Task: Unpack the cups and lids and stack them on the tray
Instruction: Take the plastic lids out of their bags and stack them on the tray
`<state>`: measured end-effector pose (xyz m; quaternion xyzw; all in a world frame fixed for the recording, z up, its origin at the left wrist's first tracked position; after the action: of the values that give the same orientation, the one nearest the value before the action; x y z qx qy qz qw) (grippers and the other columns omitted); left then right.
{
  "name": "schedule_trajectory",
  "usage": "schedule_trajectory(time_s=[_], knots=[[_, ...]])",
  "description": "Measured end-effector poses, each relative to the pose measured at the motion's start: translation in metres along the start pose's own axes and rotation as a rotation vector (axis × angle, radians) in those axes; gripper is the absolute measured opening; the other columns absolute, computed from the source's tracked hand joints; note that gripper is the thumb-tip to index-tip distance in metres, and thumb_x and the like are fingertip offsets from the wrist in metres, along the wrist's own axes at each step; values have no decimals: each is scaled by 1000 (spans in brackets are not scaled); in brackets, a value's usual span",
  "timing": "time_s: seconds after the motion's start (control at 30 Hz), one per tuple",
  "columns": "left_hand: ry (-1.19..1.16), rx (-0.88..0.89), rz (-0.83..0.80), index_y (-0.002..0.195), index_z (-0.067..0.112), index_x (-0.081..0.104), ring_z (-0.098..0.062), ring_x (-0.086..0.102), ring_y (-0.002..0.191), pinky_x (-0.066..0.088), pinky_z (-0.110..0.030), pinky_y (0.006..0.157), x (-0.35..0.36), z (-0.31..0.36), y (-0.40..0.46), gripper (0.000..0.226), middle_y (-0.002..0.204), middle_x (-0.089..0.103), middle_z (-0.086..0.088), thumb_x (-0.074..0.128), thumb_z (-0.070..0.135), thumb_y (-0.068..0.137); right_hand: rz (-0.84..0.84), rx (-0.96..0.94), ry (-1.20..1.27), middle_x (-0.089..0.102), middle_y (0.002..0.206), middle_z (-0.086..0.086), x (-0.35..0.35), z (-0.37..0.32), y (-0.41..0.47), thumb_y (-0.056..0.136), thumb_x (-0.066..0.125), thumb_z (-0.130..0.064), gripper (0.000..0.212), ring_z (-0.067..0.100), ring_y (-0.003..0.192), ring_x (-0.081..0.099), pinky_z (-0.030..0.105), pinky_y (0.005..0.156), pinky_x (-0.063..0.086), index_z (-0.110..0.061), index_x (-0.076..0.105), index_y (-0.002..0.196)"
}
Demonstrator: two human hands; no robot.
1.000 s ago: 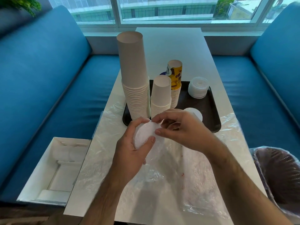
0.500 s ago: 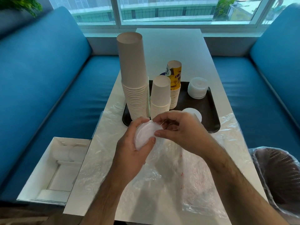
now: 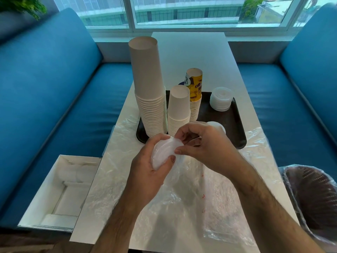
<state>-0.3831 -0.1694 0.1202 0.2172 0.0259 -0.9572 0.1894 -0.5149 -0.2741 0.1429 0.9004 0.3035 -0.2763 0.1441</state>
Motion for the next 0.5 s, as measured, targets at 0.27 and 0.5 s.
schedule_trajectory(time_s=[0.27,0.5], knots=[[-8,7,-9,105,58,45,7,57,99,57,-19,81,1,2,1,41,99,46,47,65,55,70,-101,11,23,68,93,-18,-5,1,1,78,85,-25,27,4,88,67,18,85,58,-32,67,97],[-87,-77,-47,104,49,47,-13,62,90,54,-16,53,1,-2,1,57,103,51,27,70,64,53,-316,-30,269,72,101,-4,-11,6,4,88,71,-21,17,17,99,70,30,88,59,-18,72,105]])
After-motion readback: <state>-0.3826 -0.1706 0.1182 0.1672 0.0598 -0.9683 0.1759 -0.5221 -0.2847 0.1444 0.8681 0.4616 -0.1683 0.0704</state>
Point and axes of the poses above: each hand's wrist, its own y-axis towards the middle knuckle, its own x-axis out of the palm, z = x × y, the point moved 4 cm from there along y, towards the middle knuckle
